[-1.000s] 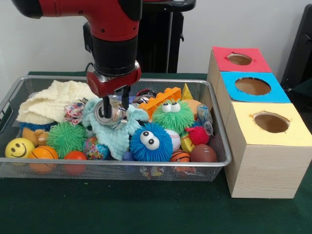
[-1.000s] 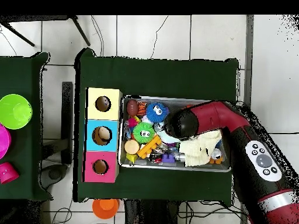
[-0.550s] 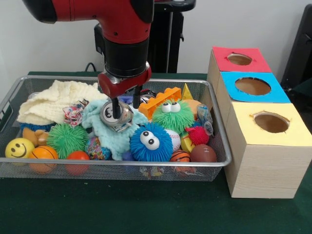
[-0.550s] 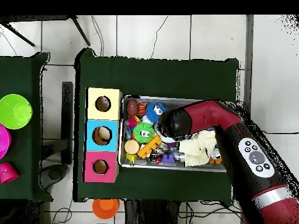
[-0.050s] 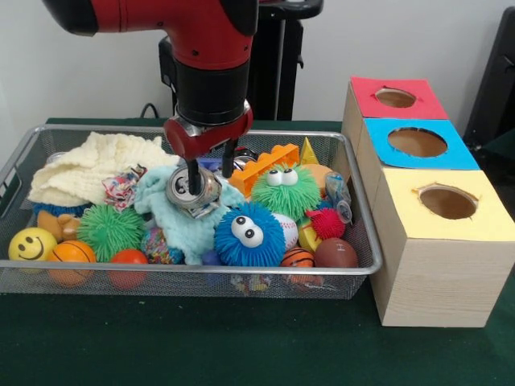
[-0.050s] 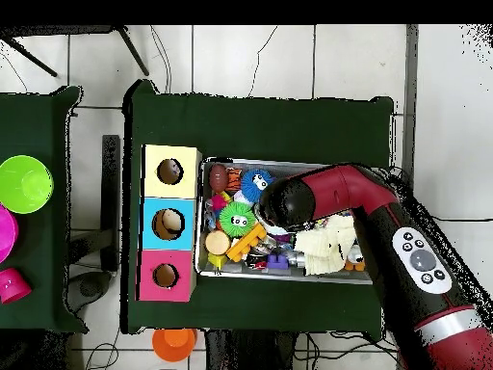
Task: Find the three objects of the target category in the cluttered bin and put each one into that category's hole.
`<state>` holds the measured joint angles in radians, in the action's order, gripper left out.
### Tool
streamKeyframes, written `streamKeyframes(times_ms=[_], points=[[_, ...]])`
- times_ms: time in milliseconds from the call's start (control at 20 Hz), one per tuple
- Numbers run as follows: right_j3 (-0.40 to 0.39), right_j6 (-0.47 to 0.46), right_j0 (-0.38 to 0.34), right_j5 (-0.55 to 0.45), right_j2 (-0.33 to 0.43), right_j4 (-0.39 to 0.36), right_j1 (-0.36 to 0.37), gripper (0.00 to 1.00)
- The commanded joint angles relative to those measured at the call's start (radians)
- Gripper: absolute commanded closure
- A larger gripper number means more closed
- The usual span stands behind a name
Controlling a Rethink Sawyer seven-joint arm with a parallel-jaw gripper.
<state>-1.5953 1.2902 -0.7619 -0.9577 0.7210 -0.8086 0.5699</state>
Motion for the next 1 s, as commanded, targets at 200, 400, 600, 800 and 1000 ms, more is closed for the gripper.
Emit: streamKeyframes(times_ms=[200,400,600,800,1000], points=[[-0.065,-0.299,-0.058,-0.101,0.056,0.071,0.086,0.0],[-0.076,-0.32,-0.084,-0.08,0.076,0.08,0.123,0.0],[-0.074,-0.339,-0.1,-0.081,0.082,0.069,0.122,0.0],[-0.067,-0.376,-0.122,-0.084,0.073,0.038,0.089,0.0],[-0.047,-0.401,-0.13,-0.093,0.05,0.001,0.041,0.0]])
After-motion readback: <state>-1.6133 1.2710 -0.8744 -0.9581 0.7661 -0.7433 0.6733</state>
